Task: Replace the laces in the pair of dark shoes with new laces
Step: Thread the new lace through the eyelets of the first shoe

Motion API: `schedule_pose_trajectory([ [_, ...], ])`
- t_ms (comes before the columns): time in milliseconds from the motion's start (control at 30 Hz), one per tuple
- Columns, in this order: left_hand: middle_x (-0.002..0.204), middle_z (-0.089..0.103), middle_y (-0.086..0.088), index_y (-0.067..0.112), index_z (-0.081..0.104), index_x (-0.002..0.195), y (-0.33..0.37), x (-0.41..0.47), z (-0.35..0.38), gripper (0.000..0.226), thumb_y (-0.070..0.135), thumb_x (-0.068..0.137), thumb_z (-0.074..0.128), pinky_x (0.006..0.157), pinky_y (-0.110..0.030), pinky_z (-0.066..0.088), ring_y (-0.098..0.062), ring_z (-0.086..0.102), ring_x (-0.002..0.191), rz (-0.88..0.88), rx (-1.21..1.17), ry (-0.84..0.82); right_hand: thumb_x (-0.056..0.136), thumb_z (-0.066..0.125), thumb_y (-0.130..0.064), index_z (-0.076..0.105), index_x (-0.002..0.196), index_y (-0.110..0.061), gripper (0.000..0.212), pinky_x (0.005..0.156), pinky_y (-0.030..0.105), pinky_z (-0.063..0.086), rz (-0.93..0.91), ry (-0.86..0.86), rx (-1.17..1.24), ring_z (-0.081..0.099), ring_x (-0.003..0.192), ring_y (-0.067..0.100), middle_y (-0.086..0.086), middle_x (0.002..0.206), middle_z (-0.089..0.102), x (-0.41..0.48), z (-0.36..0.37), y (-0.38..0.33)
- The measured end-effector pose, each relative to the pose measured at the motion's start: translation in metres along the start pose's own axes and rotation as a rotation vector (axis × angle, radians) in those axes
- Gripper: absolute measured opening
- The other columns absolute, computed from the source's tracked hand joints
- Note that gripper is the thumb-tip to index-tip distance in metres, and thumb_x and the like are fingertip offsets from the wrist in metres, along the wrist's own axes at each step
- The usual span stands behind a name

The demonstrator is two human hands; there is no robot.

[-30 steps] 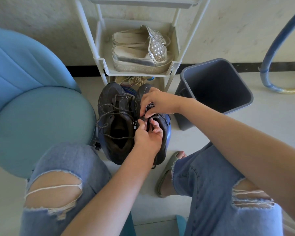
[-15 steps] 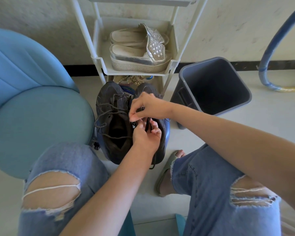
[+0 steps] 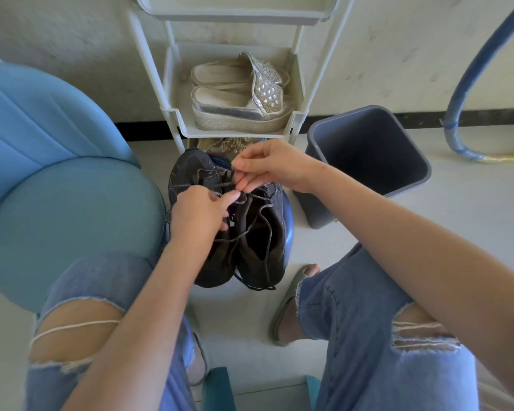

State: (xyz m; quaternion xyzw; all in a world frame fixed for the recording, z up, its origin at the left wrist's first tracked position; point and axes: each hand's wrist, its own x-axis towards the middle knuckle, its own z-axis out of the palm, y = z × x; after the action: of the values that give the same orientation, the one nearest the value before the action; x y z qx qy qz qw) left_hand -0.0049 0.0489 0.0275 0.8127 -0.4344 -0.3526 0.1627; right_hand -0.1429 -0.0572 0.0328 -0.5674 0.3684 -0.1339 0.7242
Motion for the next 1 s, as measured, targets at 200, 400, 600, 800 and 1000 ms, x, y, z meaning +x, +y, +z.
schedule_pose_trajectory([
  [200, 0.091, 0.064, -0.004, 0.017, 0.055, 0.088, 0.006, 0.002, 0.009, 0.032, 0.048, 0.088, 0.058, 0.069, -0.034, 0.044, -0.026, 0.061, 0.088, 0.158, 0.163, 0.182, 0.098, 0.054, -0.02, 0.064, 0.101, 0.002, 0.024, 0.053, 0.02, 0.054, 0.076, 0.238, -0.274, 0.067, 0.058, 0.013, 0.011, 0.079, 0.069, -0.003, -0.006, 0.005],
  [400, 0.106, 0.065, -0.008, 0.016, 0.06, 0.116, 0.008, 0.015, 0.018, 0.029, 0.028, 0.09, 0.062, 0.088, -0.043, 0.05, -0.028, 0.064, 0.092, 0.236, 0.214, -0.162, 0.094, 0.057, -0.04, 0.065, 0.086, 0.0, 0.042, 0.045, 0.02, 0.052, 0.445, 0.172, -0.709, 0.065, 0.054, 0.015, 0.009, 0.07, 0.066, -0.019, -0.017, 0.024],
  [600, 0.097, 0.071, -0.012, 0.01, 0.07, 0.105, 0.012, 0.019, 0.013, 0.022, 0.023, 0.088, 0.066, 0.087, -0.039, 0.051, -0.028, 0.066, 0.091, 0.224, 0.283, -0.157, 0.091, 0.064, -0.028, 0.052, 0.124, 0.0, 0.045, 0.06, 0.033, 0.06, 0.559, 0.094, -0.721, 0.068, 0.082, 0.026, 0.019, 0.111, 0.064, -0.014, 0.0, 0.035],
  [800, 0.075, 0.069, -0.003, 0.021, 0.07, 0.073, 0.005, 0.012, -0.022, 0.016, 0.024, 0.087, 0.065, 0.075, -0.035, 0.052, -0.024, 0.065, 0.075, 0.261, 0.115, 0.055, 0.091, 0.058, -0.014, 0.06, 0.112, 0.006, 0.029, 0.062, 0.03, 0.06, 0.614, 0.164, -0.644, 0.071, 0.069, 0.028, 0.02, 0.089, 0.07, -0.016, -0.006, 0.029],
  [1000, 0.073, 0.064, 0.006, 0.027, 0.068, 0.063, -0.001, 0.009, -0.037, 0.023, 0.021, 0.085, 0.061, 0.058, -0.025, 0.038, -0.013, 0.054, 0.07, 0.14, -0.133, 0.138, 0.09, 0.059, -0.015, 0.061, 0.109, 0.005, 0.028, 0.068, 0.033, 0.06, 0.632, 0.172, -0.654, 0.073, 0.072, 0.03, 0.021, 0.093, 0.071, -0.016, -0.008, 0.03],
])
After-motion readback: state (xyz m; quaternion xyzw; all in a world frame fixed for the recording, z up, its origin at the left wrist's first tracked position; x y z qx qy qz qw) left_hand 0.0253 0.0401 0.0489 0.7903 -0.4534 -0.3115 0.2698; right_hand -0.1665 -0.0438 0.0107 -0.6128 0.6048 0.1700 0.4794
